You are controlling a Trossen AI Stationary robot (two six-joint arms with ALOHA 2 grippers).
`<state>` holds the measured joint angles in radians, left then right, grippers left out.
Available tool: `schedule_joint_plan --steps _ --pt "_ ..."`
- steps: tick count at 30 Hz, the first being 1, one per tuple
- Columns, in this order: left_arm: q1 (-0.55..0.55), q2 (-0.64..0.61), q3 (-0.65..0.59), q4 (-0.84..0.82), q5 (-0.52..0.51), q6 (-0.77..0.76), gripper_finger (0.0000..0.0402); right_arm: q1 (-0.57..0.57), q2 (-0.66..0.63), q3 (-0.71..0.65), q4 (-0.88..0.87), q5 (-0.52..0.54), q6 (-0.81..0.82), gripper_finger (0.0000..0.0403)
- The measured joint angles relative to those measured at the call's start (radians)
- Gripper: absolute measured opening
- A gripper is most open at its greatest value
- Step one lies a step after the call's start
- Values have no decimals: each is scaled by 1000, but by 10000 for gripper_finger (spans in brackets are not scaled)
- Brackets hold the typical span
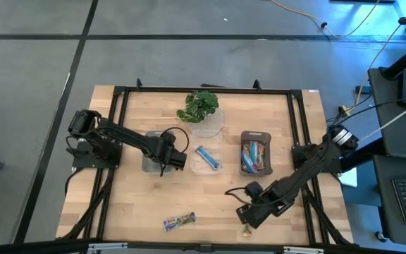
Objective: Pick and place Granola Bars by type
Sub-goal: Put the yellow granola bar into the gray bin
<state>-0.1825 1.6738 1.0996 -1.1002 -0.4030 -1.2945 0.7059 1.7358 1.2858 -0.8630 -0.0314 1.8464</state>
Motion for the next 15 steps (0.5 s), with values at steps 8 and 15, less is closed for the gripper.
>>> schedule_joint_plan --steps 8,15 --pt "-1 -82 0 8 -52 31 187 -1 104 0 39 -72 88 268" --pt "-1 -118 0 104 -69 132 188 -1 188 0 68 -76 90 268"
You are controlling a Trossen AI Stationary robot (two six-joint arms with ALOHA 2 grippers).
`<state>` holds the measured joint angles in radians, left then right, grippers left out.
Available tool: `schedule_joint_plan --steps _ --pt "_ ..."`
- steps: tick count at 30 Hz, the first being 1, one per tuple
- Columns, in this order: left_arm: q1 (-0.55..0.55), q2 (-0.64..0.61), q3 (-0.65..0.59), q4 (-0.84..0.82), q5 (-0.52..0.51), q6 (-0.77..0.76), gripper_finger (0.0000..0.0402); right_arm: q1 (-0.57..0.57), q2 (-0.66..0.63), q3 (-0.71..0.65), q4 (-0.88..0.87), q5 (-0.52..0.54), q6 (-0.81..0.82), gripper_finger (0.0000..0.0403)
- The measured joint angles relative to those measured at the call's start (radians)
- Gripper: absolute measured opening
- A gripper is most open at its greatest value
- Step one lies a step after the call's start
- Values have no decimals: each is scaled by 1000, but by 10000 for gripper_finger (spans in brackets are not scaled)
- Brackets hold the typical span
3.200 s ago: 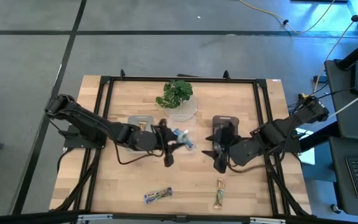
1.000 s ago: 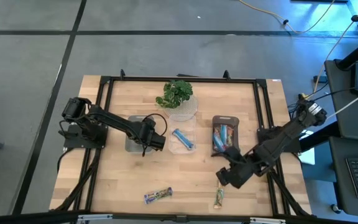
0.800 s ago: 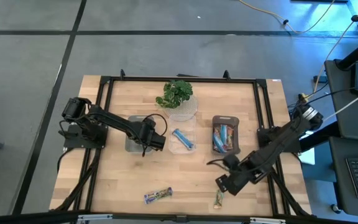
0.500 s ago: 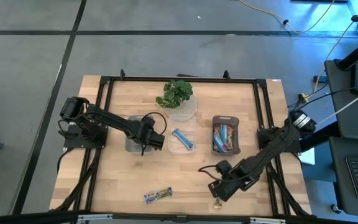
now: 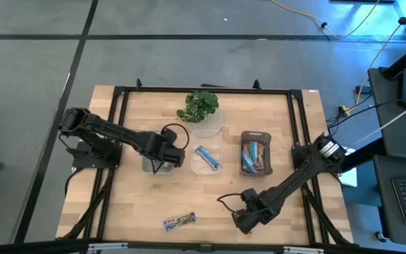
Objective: Pick and place Granola Bars by type
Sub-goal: Put the yellow granola bar into the gray bin
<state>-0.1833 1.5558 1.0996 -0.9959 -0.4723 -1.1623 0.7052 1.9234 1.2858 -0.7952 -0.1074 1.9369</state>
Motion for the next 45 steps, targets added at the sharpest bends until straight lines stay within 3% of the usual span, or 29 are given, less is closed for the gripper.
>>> schedule_joint_plan --steps 9,14,30,45 --pt "0 -3 0 178 2 180 185 -3 44 0 38 -12 -1 267" --pt "0 -3 0 230 3 242 188 -3 46 0 29 -19 -3 239" --pt "0 -3 0 238 22 242 189 -3 46 0 16 -18 -84 115" --pt "0 -3 0 238 29 215 189 -5 45 0 -11 9 -195 84"
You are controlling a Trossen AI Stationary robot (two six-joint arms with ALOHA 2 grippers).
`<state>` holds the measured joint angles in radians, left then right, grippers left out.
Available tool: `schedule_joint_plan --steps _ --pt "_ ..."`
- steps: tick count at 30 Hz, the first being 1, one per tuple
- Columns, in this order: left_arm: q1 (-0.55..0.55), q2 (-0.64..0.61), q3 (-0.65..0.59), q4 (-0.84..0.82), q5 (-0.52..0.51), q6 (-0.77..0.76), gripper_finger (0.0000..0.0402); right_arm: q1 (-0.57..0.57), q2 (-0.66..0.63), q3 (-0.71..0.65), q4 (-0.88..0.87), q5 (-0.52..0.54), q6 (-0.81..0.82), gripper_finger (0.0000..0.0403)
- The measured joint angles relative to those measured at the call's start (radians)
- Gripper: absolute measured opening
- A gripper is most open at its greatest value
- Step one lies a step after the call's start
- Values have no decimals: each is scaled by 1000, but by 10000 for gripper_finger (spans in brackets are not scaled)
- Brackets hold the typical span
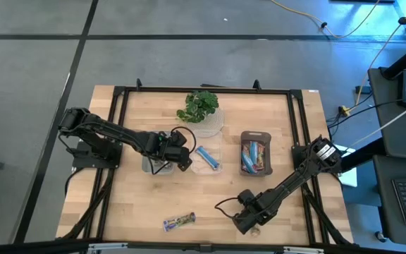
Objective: Pick and place Granola Bars by type
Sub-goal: Put the yellow granola bar into the gray bin
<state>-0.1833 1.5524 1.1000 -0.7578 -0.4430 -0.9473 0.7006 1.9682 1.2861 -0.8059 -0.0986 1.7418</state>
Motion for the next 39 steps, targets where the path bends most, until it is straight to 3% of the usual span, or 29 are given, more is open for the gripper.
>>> schedule_joint_plan --steps 10,16,20,24,31,34,39 --pt "0 0 0 55 0 0 187 -15 -12 -1 -49 3 -119 83" --pt "0 0 1 103 28 16 188 -58 -111 -1 -85 51 -266 83" --pt "0 0 1 107 44 16 185 -86 -242 -1 -119 194 -365 83" --pt "-22 0 1 183 27 83 187 -97 -407 -2 -127 435 -484 83" --pt "-99 0 1 591 19 427 187 -94 -640 -1 76 858 -834 83" --pt "-119 0 1 768 19 542 187 -95 -677 0 238 914 -1057 83" --pt "-138 1 1 965 18 689 193 -104 -666 0 562 892 -1433 83"
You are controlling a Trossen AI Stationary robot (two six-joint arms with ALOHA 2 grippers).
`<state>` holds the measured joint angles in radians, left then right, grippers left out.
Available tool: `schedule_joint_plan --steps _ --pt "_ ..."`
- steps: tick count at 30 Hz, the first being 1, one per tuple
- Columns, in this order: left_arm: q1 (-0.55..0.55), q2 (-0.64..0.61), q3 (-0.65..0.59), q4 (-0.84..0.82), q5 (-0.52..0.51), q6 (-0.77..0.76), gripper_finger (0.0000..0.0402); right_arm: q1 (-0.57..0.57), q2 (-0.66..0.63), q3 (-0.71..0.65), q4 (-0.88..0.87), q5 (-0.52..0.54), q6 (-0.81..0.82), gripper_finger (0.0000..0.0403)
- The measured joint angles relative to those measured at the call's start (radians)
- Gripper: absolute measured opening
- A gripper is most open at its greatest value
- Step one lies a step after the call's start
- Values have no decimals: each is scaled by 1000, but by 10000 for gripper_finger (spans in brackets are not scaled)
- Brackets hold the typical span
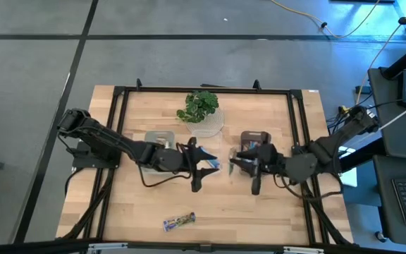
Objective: Pick and place Granola Bars by type
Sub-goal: Put the yellow granola bar into the gray bin
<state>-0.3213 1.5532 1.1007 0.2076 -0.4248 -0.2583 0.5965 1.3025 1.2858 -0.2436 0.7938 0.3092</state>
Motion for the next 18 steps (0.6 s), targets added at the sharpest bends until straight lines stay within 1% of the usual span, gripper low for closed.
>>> schedule_joint_plan --steps 2,4,6,8,11,15,18 --pt "-6 0 0 34 1 17 197 -8 18 1 80 -22 -120 83" --pt "-12 0 0 54 0 18 203 -17 36 0 137 -41 -202 83" --pt "-20 0 0 66 -30 -42 210 -29 45 0 169 -66 -248 83" --pt "-23 0 0 60 -37 -90 215 -43 54 0 179 -101 -270 83" --pt "-23 1 0 63 -16 -122 219 -63 67 0 175 -134 -287 83" --pt "-36 1 0 80 18 -114 218 -81 84 0 181 -140 -291 83" --pt "-49 1 0 89 31 -99 216 -94 100 0 192 -168 -292 83"
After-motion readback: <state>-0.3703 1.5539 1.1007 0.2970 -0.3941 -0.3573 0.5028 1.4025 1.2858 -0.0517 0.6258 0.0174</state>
